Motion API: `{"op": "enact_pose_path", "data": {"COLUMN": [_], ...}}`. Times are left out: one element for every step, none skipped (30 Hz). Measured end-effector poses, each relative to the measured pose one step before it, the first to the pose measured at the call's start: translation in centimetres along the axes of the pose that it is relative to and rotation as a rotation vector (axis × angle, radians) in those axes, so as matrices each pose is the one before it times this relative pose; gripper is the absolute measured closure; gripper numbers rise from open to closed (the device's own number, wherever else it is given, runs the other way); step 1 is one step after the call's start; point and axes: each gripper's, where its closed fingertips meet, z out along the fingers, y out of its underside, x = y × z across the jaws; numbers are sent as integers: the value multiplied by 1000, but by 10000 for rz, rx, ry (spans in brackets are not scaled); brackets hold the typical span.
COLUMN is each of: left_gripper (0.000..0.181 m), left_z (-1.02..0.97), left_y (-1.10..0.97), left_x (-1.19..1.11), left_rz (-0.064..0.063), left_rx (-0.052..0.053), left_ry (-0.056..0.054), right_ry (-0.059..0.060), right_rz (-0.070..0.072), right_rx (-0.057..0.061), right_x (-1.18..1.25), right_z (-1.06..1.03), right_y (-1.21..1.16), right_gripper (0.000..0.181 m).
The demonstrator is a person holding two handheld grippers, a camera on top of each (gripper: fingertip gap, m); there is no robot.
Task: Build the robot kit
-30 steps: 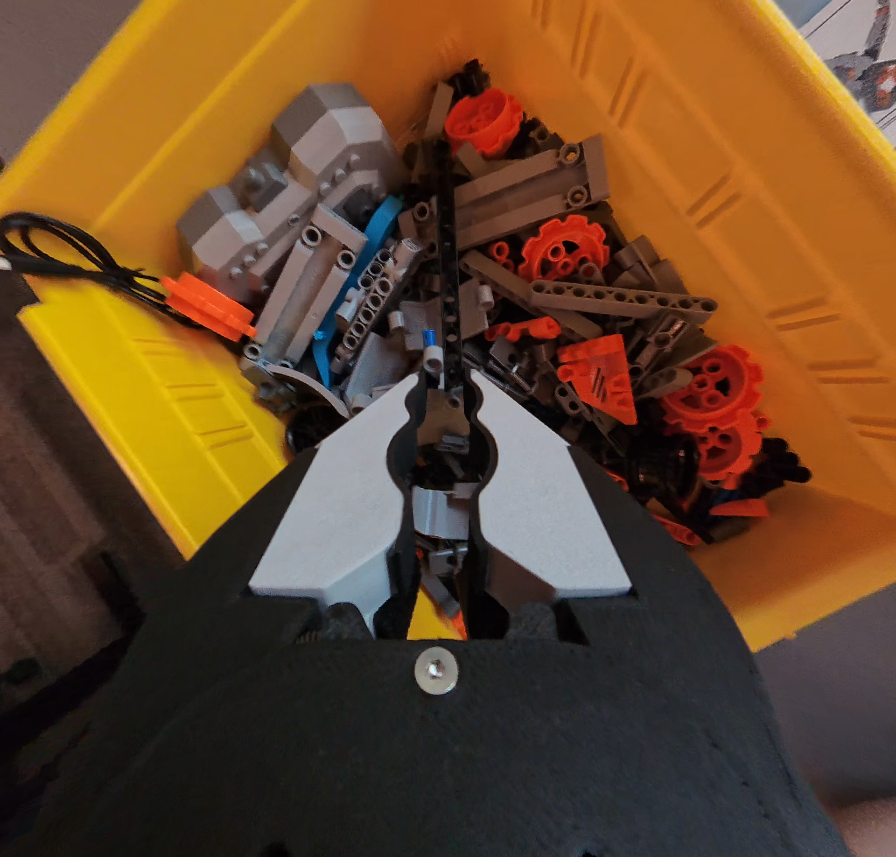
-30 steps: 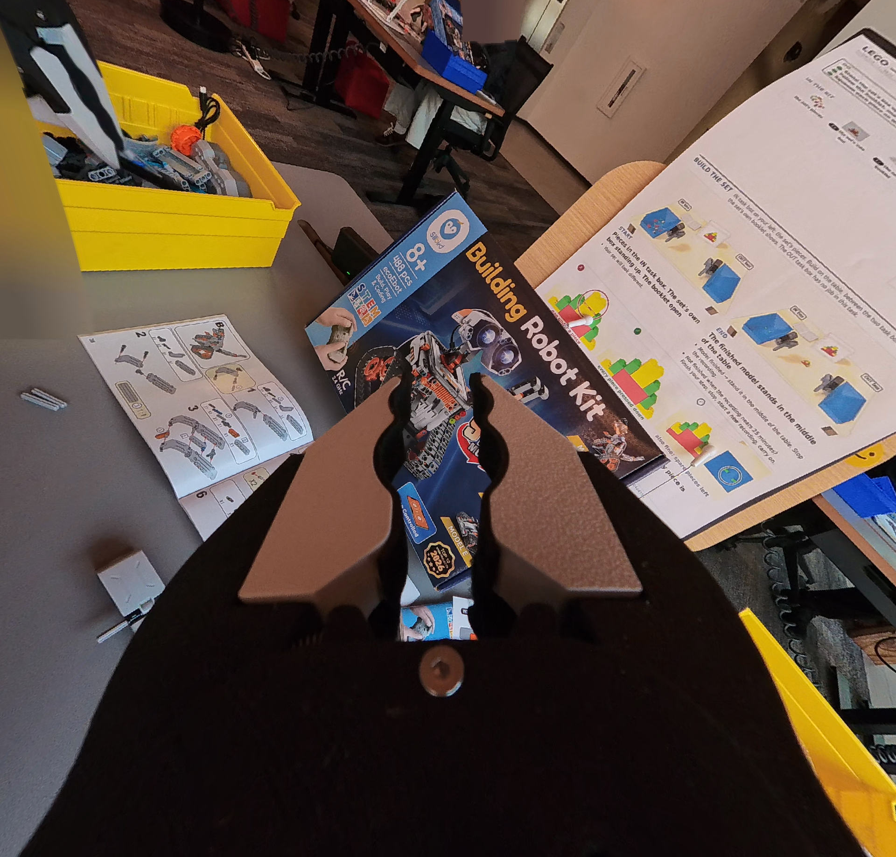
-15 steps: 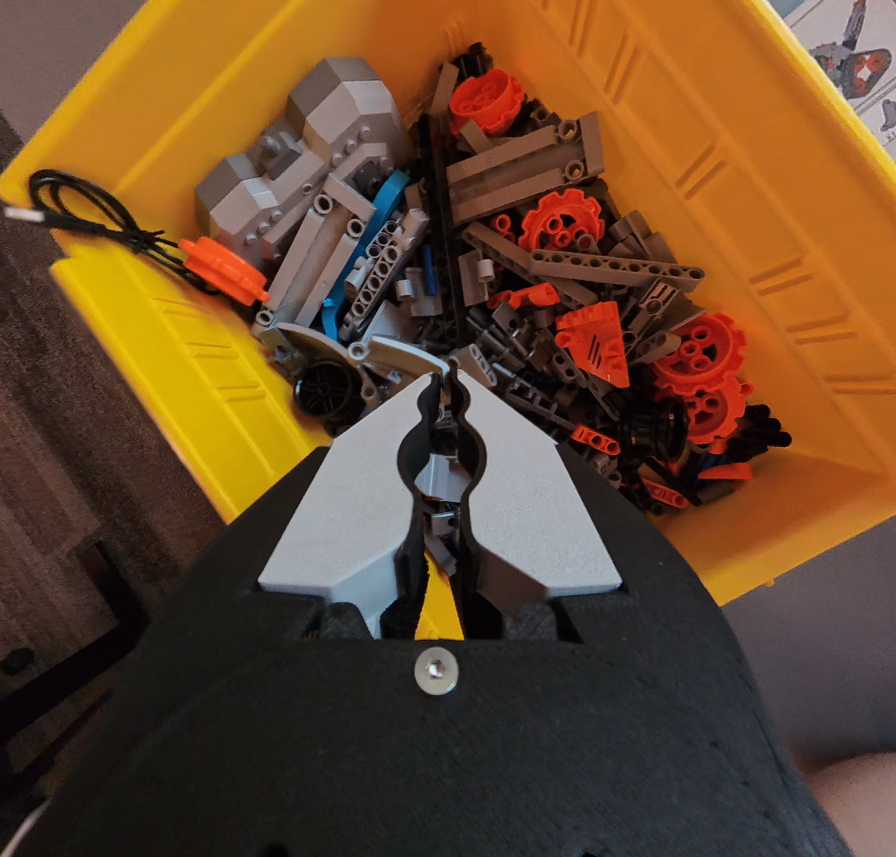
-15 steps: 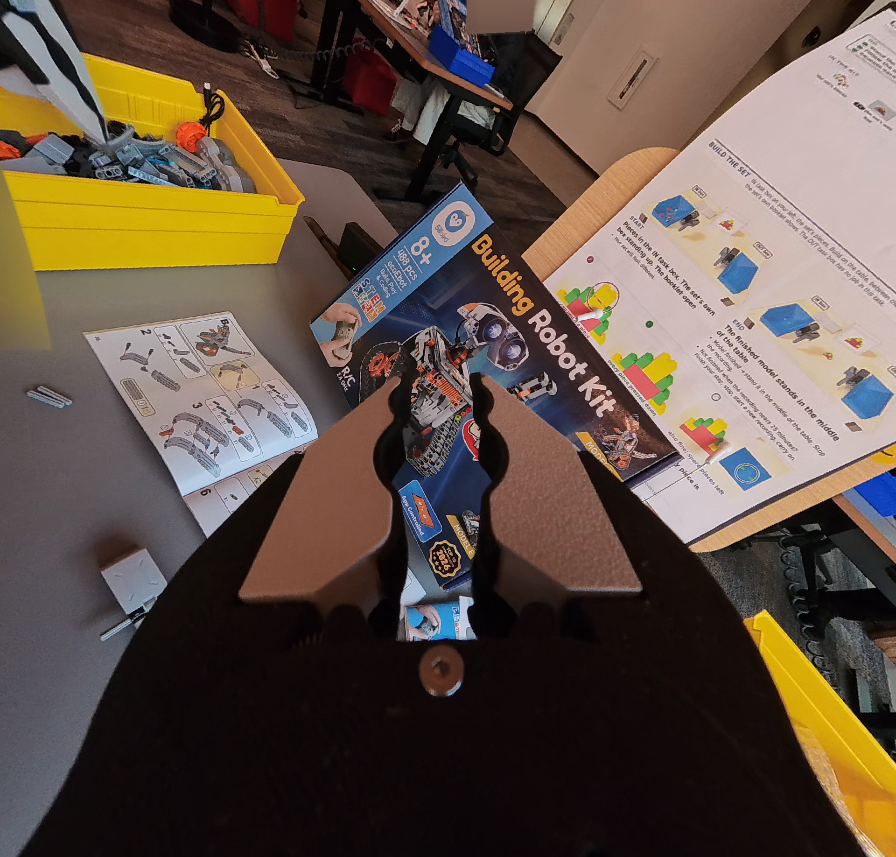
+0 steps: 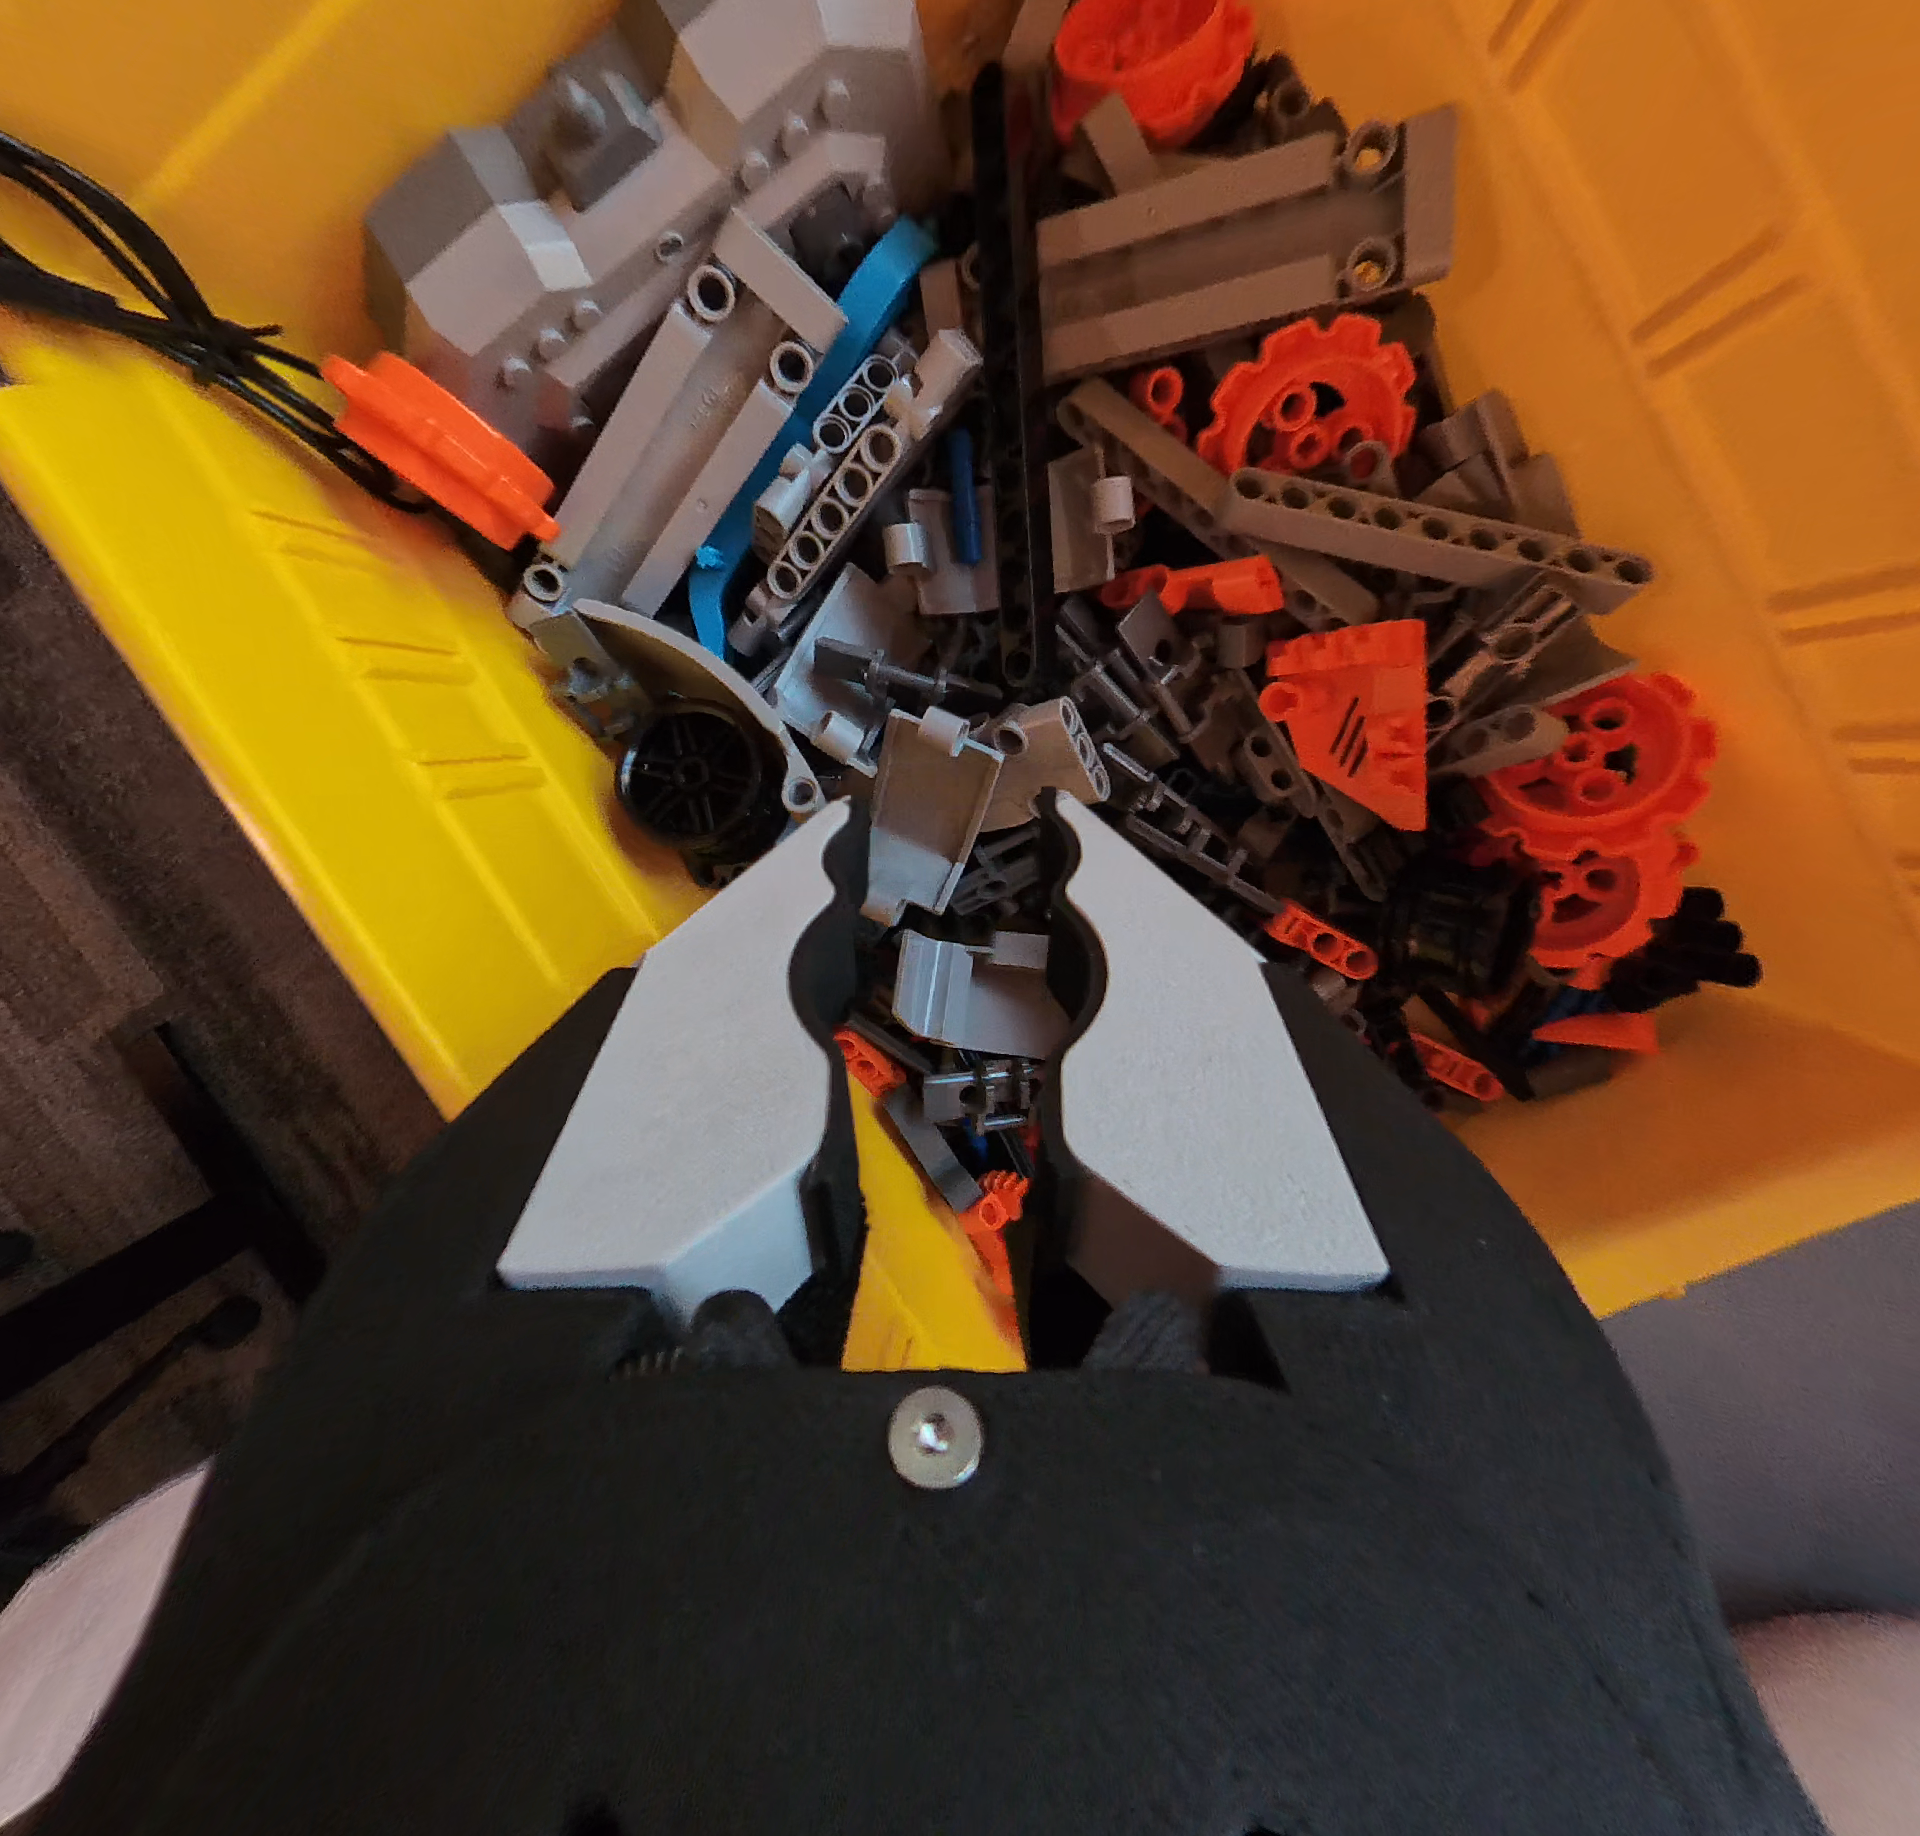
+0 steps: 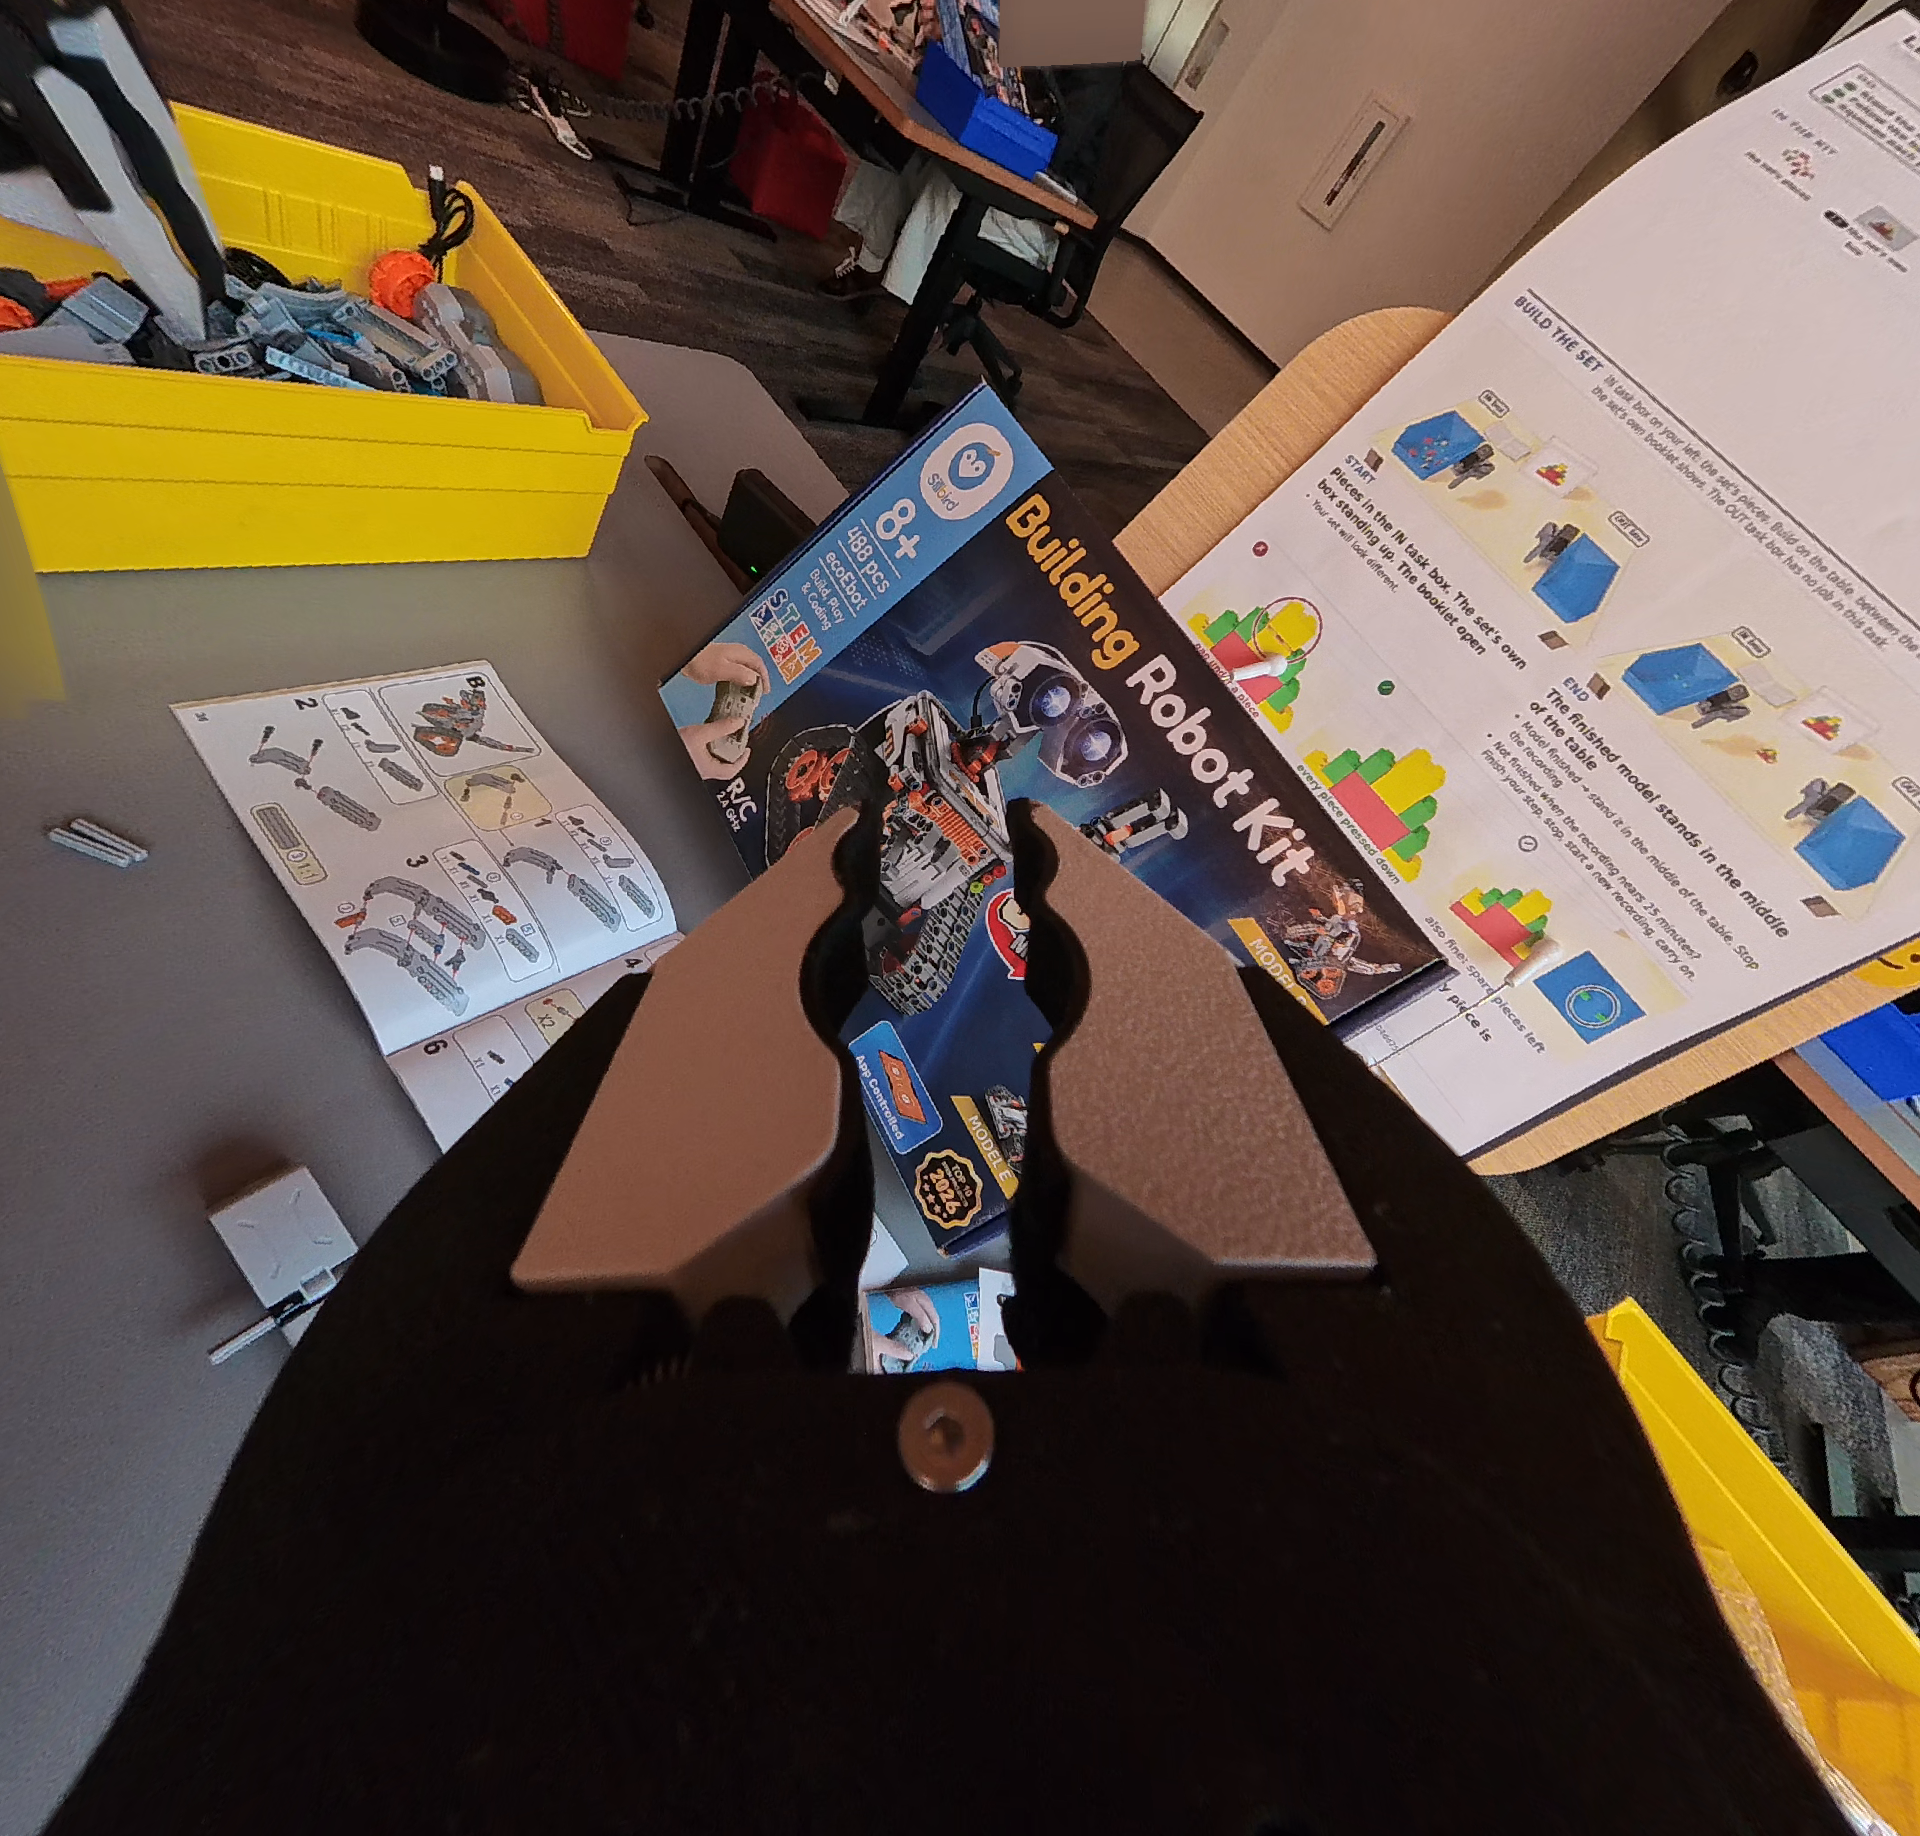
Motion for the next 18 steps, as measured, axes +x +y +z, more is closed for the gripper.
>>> {"op": "enact_pose_path", "data": {"left_gripper": [148,147,147,147,148,152,159,170,172,174,176,178,179,180,180,180,180,180], "left_z": [406,323,218,168,209,159,83,38,-36,-129,-253,-381,-494,-608,-745,-907,-1047,-1156], "left_y": [206,220,151,68,89,31,34,225,251,78,-123,-246,-334,-427,-536,-678,-853,-1139], "left_x": [-120,-71,69,71,78,139,119,88,34,37,4,-85,4,197,118,96,316,446], "left_rz": [130,166,130,45,-12,-7,49,94,107,105,59,-7,-36,-18,-7,-20,-11,27], "left_rx": [-238,-190,-99,-33,-40,-1,3,-118,-166,-68,43,120,192,248,301,353,410,539], "left_ry": [-123,-118,-9,53,102,141,103,25,-55,-72,-84,-108,-42,52,-29,-76,29,52], "right_ry": [6,5,4,0,2,6,-1,-2,1,3,2,-8,-9,-4,-8,-20,-41,-52], "right_rz": [1,2,0,1,1,4,9,2,-8,-9,-5,-1,-2,-7,-7,-4,-5,-12], "right_rx": [-1,1,3,1,4,10,9,5,-3,-7,1,6,3,4,4,16,27,37], "right_x": [32,24,30,28,26,30,15,6,8,12,2,-19,-11,-17,-27,-71,-118,-175], "right_z": [-35,-23,-32,-36,-31,-27,-20,-27,-24,-27,-19,-17,-20,4,3,14,32,43], "right_y": [14,4,9,3,7,-1,-16,9,-1,5,3,-18,-9,-15,-29,-63,-104,-157], "right_gripper": [158,158,158,158,158,158,158,158,158,158,158,158,158,158,159,158,158,158]}}
